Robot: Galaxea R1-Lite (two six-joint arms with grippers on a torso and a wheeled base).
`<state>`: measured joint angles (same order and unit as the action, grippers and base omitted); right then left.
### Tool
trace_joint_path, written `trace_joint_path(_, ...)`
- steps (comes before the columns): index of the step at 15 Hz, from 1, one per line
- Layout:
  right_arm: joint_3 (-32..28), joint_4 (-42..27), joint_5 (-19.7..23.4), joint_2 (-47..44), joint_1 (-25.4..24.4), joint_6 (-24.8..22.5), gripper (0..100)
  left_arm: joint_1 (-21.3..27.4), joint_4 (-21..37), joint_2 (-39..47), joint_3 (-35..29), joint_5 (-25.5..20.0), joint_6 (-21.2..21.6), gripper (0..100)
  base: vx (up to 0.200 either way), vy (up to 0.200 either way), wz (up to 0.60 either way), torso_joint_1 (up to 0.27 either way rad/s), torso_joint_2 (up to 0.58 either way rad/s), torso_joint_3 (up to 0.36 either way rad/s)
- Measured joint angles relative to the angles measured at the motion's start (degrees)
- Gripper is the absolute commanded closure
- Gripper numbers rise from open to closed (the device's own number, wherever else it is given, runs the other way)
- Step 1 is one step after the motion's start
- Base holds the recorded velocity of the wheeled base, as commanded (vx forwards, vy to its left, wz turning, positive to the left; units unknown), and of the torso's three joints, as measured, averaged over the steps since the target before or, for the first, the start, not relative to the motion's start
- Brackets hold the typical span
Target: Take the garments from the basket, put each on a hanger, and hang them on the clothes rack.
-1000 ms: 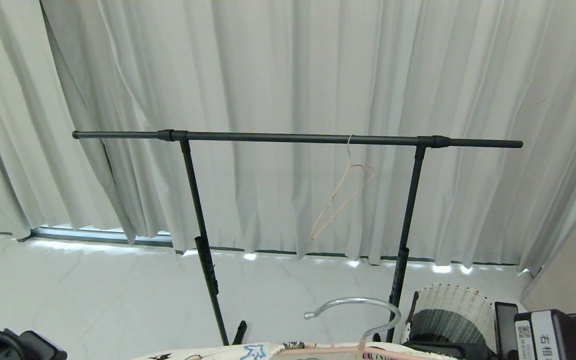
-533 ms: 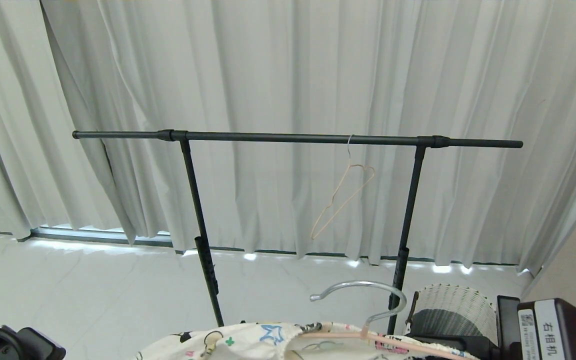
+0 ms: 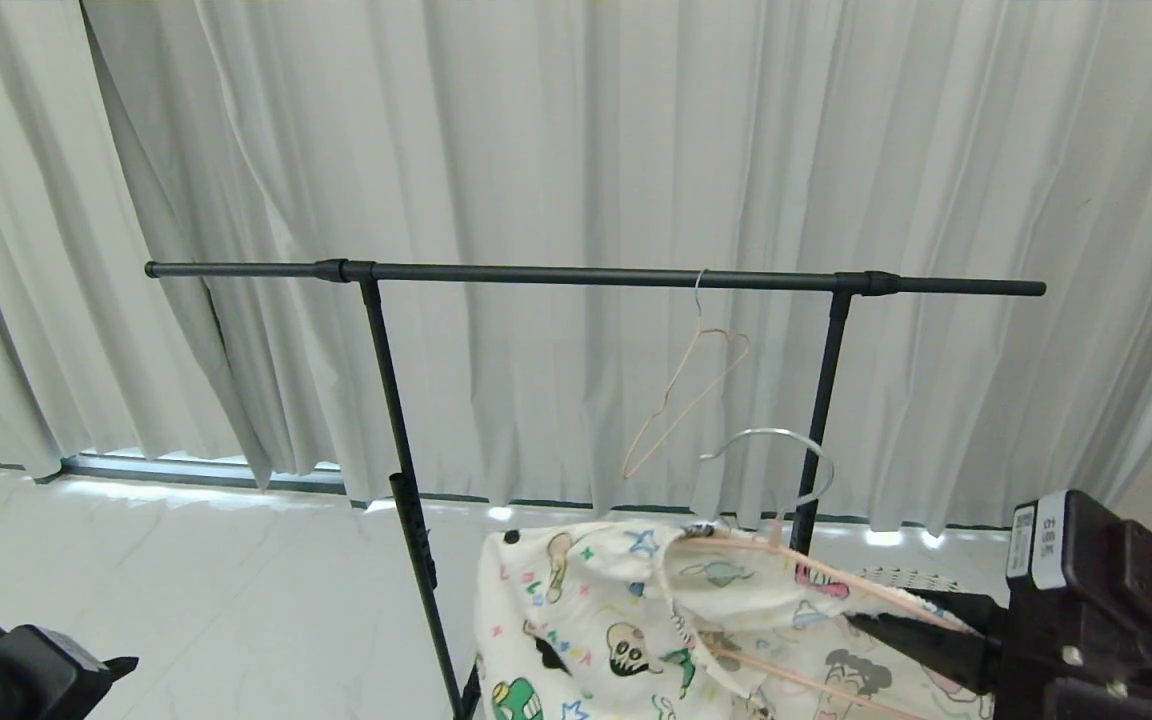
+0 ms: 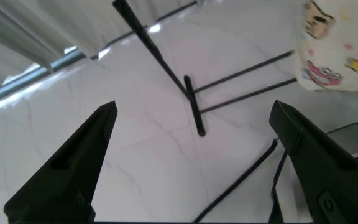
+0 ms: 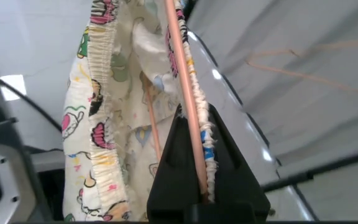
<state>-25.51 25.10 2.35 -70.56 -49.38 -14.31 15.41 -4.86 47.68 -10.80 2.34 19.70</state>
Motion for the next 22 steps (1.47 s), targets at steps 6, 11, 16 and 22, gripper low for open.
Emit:
trace_joint_path(6,-0.83,-13.20,-16.07,0.13,8.95,11.74,100,1.38,-0.04,0.52,-6.67,-0.07,0.38,0,0.000,0.000,0.00,0.000,0.00,0.000)
trace_joint_path(11,-6.60,-16.48,-18.52,-2.78,15.81,18.69,100,1.38,-0.04,0.56,-7.88,-0.10,2.17,0,0.000,0.000,0.00,0.000,0.00,0.000)
trace_joint_path(16,-15.75,-16.02,-25.75,-10.73,17.19,26.84,100,1.43,-0.02,0.66,-8.77,-0.07,4.06,0,0.000,0.000,0.00,0.000,0.00,0.000)
trace_joint_path(22,-17.04,-11.23,-25.81,-13.14,17.36,24.93,100,1.37,-0.02,0.89,-9.12,-0.07,4.08,0,0.100,0.000,0.00,-0.002,0.00,0.003)
